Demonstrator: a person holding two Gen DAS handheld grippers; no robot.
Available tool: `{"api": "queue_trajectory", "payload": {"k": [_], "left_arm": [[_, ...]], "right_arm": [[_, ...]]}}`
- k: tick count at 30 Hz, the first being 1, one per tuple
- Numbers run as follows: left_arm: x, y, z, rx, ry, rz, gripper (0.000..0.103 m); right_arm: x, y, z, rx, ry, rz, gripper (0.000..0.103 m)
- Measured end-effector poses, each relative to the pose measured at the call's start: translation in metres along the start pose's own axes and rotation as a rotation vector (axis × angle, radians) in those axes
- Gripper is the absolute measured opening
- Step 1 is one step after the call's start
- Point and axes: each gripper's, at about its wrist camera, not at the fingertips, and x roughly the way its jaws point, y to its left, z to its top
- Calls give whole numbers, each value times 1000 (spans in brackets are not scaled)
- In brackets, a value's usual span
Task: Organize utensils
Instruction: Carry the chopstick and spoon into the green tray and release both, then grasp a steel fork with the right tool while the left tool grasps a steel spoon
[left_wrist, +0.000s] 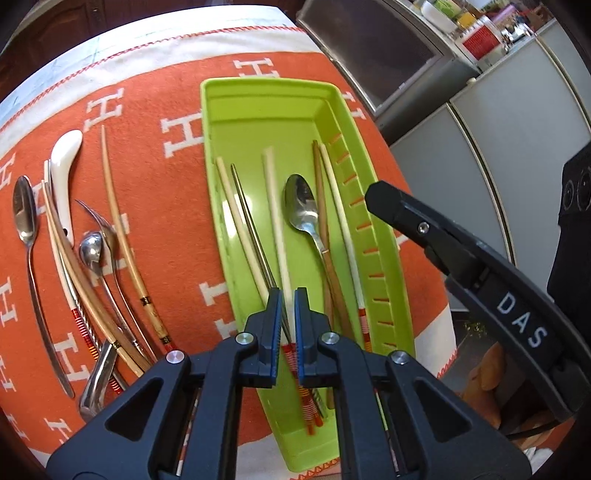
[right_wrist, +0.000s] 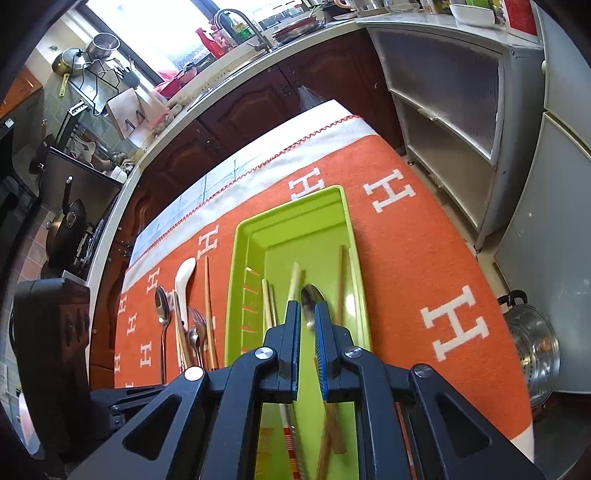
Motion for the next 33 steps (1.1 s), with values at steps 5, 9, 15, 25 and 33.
{"api": "queue_trajectory", "payload": {"k": [5, 9, 15, 25, 33], "left_arm": [[-7, -9, -12, 54, -26, 50, 4], [-22, -6, -26, 69, -61, 81, 4], [-53, 17, -46, 39, -123, 120, 4], [-94, 70, -79, -78, -205, 186, 4], [-115, 120, -105, -194, -239, 230, 4]], "right_arm": [[-12, 8, -11, -28, 13, -20, 8], [-19, 12, -21, -37, 31, -10, 8], [-20, 15, -44, -51, 78, -24, 8], [-20, 32, -76, -108, 126, -39, 9], [-28, 70, -89, -193, 133, -28, 14]]}}
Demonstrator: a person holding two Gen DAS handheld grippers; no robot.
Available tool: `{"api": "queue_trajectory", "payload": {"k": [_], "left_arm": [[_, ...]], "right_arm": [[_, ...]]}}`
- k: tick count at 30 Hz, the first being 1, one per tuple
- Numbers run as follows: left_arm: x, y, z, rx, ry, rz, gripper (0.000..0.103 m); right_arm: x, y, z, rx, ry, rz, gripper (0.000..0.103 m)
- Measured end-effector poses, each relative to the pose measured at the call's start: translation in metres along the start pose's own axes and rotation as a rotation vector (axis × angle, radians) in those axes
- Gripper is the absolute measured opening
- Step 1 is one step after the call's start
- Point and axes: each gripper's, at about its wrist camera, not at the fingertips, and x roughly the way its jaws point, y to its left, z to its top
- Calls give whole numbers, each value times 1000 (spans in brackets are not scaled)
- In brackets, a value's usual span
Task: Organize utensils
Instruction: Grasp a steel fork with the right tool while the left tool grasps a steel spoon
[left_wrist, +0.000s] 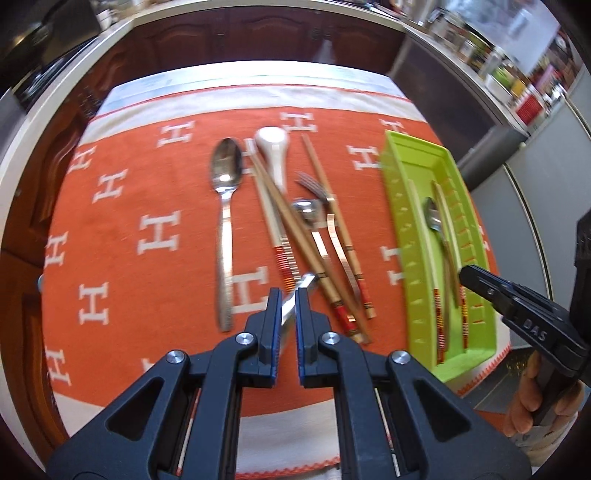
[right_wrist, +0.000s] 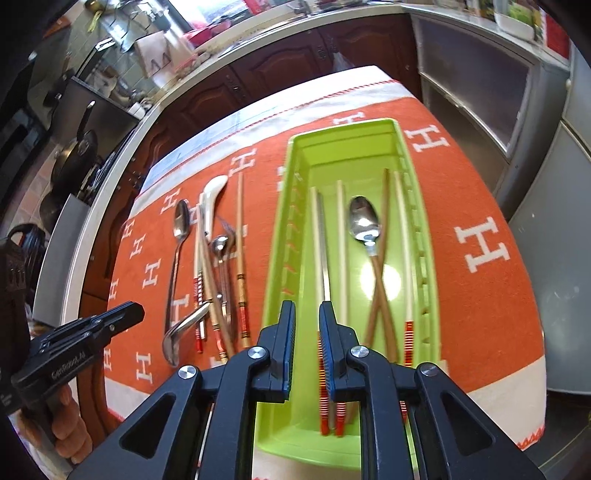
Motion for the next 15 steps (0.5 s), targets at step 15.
{"api": "queue_trajectory", "payload": {"k": [15], "left_arm": [[5, 57, 3, -105, -17, 47, 4]], "right_arm": [[19, 71, 26, -158, 53, 46, 14]]}}
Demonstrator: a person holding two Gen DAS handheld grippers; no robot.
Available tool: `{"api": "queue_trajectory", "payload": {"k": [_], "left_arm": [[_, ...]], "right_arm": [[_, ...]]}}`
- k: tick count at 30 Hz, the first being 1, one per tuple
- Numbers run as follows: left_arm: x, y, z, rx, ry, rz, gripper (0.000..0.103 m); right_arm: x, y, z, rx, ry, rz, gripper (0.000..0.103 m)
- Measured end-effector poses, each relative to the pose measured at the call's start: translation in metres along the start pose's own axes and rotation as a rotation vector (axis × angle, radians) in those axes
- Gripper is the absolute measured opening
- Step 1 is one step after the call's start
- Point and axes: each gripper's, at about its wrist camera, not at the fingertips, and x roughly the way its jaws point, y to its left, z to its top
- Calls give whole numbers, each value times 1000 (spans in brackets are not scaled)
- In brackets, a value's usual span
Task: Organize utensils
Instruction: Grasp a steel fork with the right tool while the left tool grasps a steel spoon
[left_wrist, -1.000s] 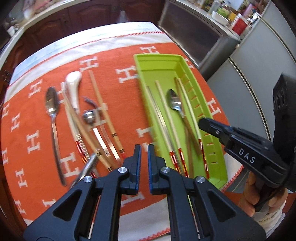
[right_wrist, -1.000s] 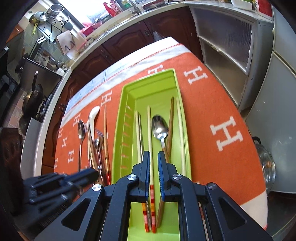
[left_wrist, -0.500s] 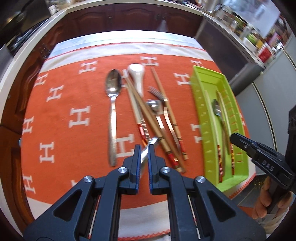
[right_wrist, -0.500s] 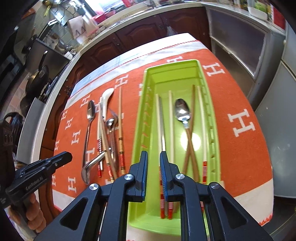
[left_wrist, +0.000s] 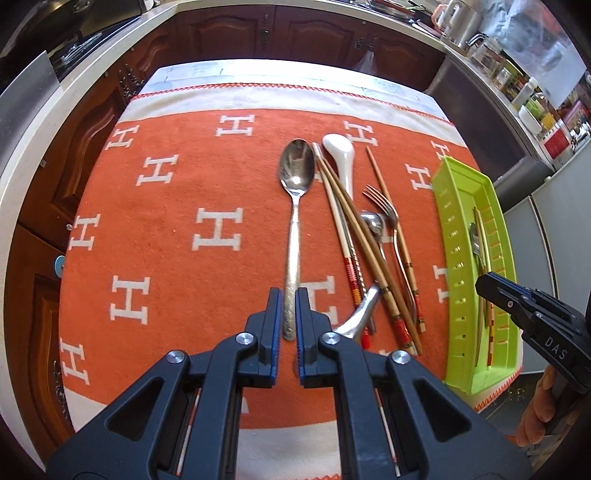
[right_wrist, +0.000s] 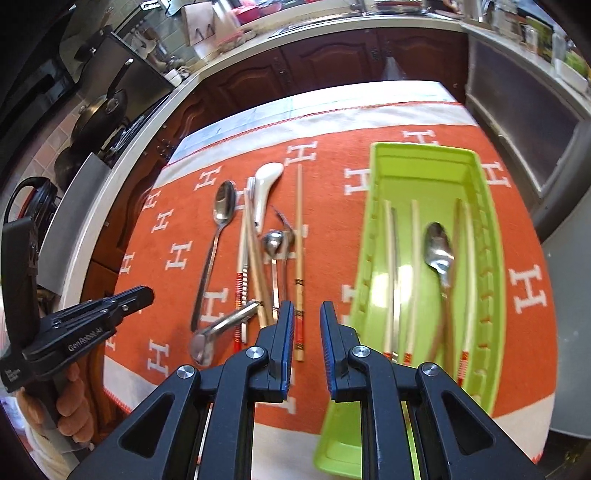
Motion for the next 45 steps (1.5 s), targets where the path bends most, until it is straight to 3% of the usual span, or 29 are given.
{"api": "queue_trajectory", "payload": {"k": [16, 25, 34, 35, 39, 45], "left_arm": [[53, 24, 31, -18, 26, 29, 5], [78, 32, 57, -34, 31, -33, 5], [95, 26, 83, -17, 37, -95, 6], [97, 26, 86, -17, 39, -109, 7], [99, 27, 93, -32, 27, -169, 39], [110, 29, 106, -43, -17, -198, 40]], "right_arm": [[99, 24, 45, -56, 93, 12, 14], [135, 31, 54, -102, 125, -82, 13], [141, 41, 51, -151, 98, -175, 3], [140, 39, 52, -133, 100, -159, 2], [123, 29, 57, -46, 70, -100, 2], [100, 19, 70, 20, 26, -28, 2]]}}
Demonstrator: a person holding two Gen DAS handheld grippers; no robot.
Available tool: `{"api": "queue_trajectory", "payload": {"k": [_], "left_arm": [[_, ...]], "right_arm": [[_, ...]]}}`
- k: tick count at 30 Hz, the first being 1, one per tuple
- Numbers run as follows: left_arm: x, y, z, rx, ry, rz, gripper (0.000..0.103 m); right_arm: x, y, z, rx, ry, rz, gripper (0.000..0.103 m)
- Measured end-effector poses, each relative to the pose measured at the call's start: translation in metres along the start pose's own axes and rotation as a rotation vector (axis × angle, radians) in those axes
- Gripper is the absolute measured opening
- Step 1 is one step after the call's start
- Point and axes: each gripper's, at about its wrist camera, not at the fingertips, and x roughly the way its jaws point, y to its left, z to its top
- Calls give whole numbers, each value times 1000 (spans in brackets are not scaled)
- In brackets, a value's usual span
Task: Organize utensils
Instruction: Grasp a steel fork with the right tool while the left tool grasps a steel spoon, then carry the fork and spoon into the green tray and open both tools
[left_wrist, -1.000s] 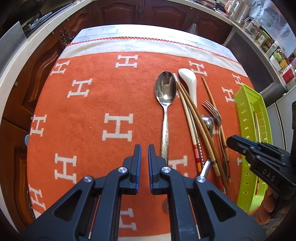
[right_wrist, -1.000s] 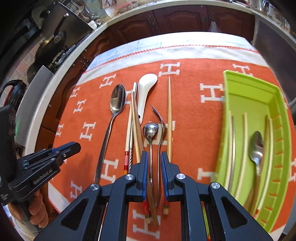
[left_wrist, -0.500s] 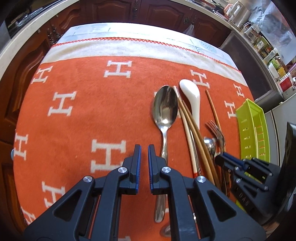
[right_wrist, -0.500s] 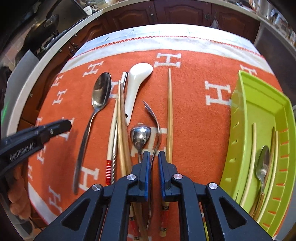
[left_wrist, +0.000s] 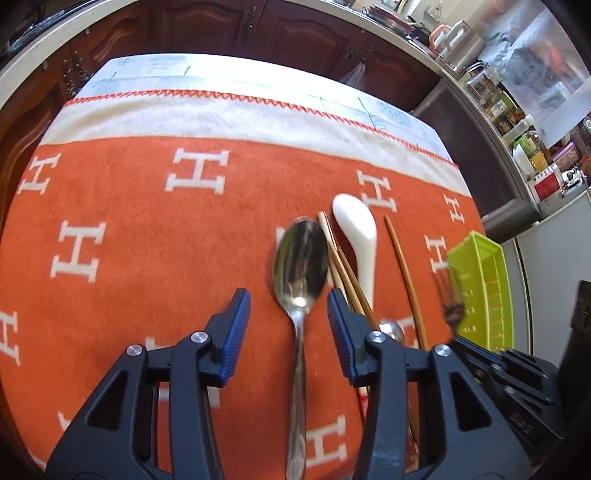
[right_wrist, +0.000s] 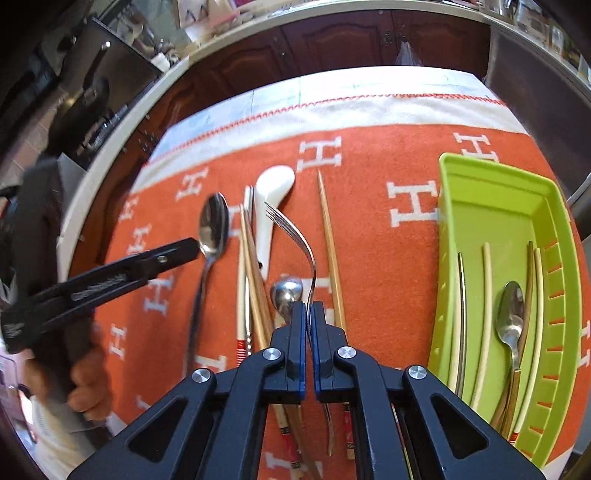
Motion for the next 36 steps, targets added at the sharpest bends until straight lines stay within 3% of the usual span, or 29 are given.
{"api": "queue_trajectory", "payload": {"k": [5, 15, 17, 18, 21, 25, 30, 36], "left_arm": [[20, -1, 9, 51, -27, 36, 40], [34, -26, 4, 267, -115, 115, 39], [35, -30, 2, 305, -116, 107, 29], [35, -31, 2, 318, -111, 83, 18], [35, -33, 2, 315, -114, 77, 12], [27, -19, 5, 216, -121, 1, 1], [16, -16, -5, 181, -107, -56, 0], [-14, -12, -24, 178, -128, -61, 0]], "right_arm": [[-11, -1, 1, 6, -17, 24, 2], [-18, -13, -9, 28, -21, 23, 2], [-17, -16, -10, 32, -17, 22, 2], [-16, -16, -10, 35, -16, 21, 2], [-14, -20, -12, 45, -10, 22, 2], [-14, -24, -14, 67, -11, 33, 2], [-22, -27, -17, 83, -20, 54, 2], [-42, -29, -25, 102, -45, 76, 2]]}}
